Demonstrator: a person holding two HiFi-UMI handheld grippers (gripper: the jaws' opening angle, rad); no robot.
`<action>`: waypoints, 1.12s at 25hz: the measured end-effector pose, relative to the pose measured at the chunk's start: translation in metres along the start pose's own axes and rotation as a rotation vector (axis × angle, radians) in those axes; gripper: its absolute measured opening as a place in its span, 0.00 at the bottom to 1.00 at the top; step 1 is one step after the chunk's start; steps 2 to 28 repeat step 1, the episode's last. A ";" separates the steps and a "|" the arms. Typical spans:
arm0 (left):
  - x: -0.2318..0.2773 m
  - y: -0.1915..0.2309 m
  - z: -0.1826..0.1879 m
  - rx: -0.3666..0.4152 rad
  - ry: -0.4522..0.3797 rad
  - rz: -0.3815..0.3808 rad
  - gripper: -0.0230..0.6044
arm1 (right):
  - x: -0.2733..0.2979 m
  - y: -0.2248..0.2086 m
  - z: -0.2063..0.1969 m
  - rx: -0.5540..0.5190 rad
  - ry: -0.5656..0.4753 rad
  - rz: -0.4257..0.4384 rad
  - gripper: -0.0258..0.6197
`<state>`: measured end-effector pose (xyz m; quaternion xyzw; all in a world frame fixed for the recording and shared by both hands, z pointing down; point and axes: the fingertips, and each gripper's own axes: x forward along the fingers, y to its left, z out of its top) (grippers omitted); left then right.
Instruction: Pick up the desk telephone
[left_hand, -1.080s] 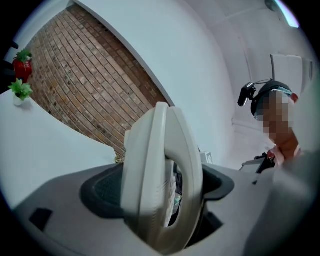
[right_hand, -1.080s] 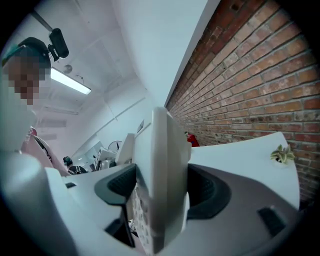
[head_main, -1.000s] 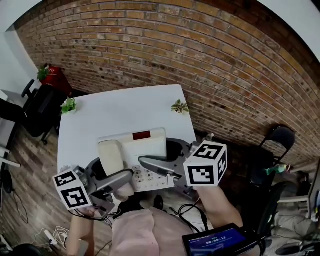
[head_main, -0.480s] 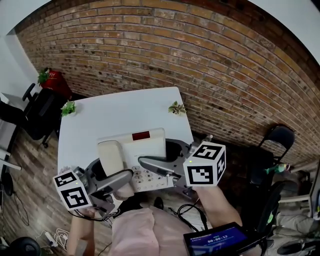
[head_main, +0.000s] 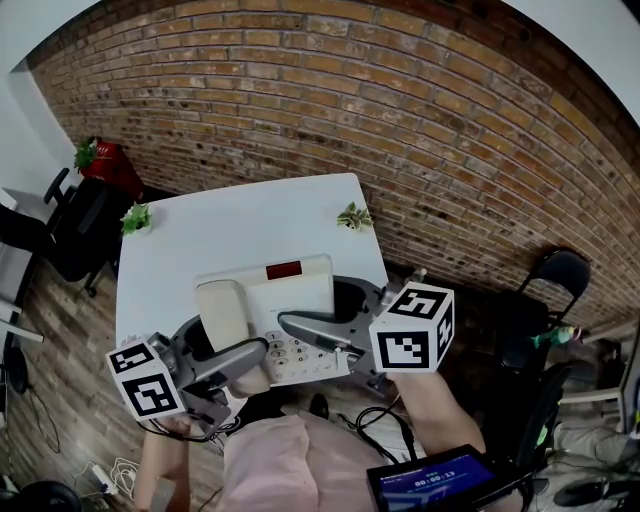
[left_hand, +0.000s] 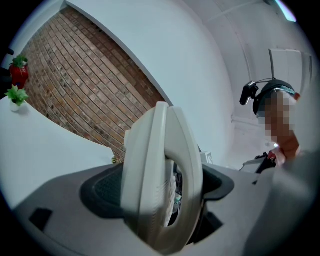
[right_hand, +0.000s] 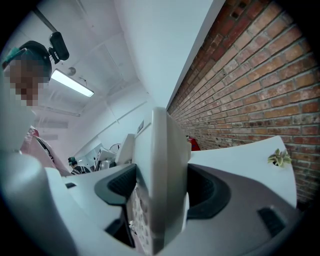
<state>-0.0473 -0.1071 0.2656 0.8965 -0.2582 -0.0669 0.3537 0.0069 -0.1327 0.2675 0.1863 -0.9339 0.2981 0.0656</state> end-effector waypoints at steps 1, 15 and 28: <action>0.001 0.001 0.000 -0.001 0.000 0.000 0.74 | 0.000 -0.001 0.000 0.000 -0.001 -0.001 0.51; 0.001 0.001 0.000 -0.001 0.000 0.000 0.74 | 0.000 -0.001 0.000 0.000 -0.001 -0.001 0.51; 0.001 0.001 0.000 -0.001 0.000 0.000 0.74 | 0.000 -0.001 0.000 0.000 -0.001 -0.001 0.51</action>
